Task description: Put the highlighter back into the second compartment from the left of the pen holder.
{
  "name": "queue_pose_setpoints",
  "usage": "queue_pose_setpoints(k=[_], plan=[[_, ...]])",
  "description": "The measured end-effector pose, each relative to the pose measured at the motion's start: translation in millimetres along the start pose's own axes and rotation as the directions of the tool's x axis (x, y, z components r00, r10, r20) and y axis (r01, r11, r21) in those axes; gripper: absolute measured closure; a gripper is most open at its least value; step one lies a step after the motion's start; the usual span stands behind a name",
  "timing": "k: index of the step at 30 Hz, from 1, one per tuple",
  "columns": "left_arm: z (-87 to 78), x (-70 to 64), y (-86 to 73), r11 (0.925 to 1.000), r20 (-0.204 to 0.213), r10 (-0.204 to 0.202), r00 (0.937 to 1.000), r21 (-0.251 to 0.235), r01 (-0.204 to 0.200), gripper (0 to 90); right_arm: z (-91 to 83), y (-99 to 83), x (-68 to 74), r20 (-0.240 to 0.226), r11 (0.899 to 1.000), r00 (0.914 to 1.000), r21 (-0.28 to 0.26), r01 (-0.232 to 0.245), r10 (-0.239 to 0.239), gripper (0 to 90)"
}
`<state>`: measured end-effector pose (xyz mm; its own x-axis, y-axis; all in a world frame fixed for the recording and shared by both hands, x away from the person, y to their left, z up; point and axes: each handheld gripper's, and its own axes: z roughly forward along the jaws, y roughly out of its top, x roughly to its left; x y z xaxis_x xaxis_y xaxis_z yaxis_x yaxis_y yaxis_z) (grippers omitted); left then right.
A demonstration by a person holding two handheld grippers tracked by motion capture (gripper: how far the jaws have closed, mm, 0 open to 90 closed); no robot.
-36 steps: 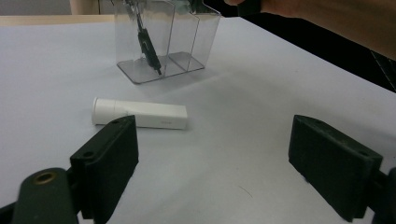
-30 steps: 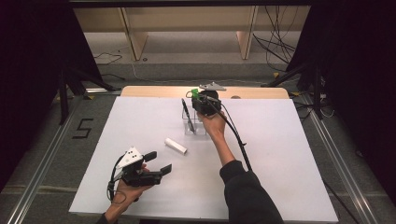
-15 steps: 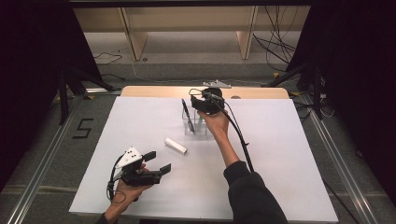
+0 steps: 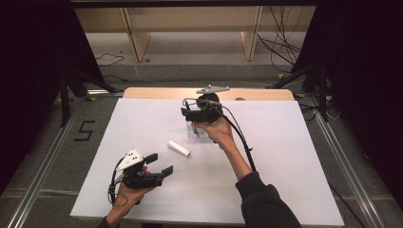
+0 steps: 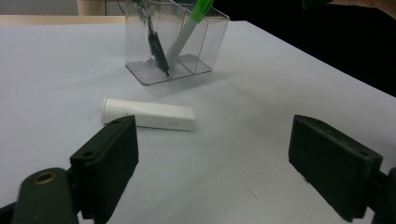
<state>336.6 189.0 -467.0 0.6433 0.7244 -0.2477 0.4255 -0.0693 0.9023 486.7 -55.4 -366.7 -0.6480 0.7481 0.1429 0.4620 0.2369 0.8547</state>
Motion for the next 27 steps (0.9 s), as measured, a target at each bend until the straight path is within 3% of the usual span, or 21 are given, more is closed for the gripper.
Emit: queue_pose_setpoints(k=[13, 27], plan=[[-2.0, 1.5, 0.6, 0.9999, -0.004, -0.009, 0.9999, -0.01, 0.009, 15.8, 16.8, -15.6, 29.7, -0.115, 0.99, 0.9895, 0.103, 0.1, -0.088, 31.6], [-5.5, 3.8, 1.5, 0.9994, -0.034, -0.017, 0.9993, -0.031, 0.016, 15.7, 38.6, -29.3, 41.6, -0.151, 0.971, 0.9804, 0.182, 0.154, -0.127, 30.3]])
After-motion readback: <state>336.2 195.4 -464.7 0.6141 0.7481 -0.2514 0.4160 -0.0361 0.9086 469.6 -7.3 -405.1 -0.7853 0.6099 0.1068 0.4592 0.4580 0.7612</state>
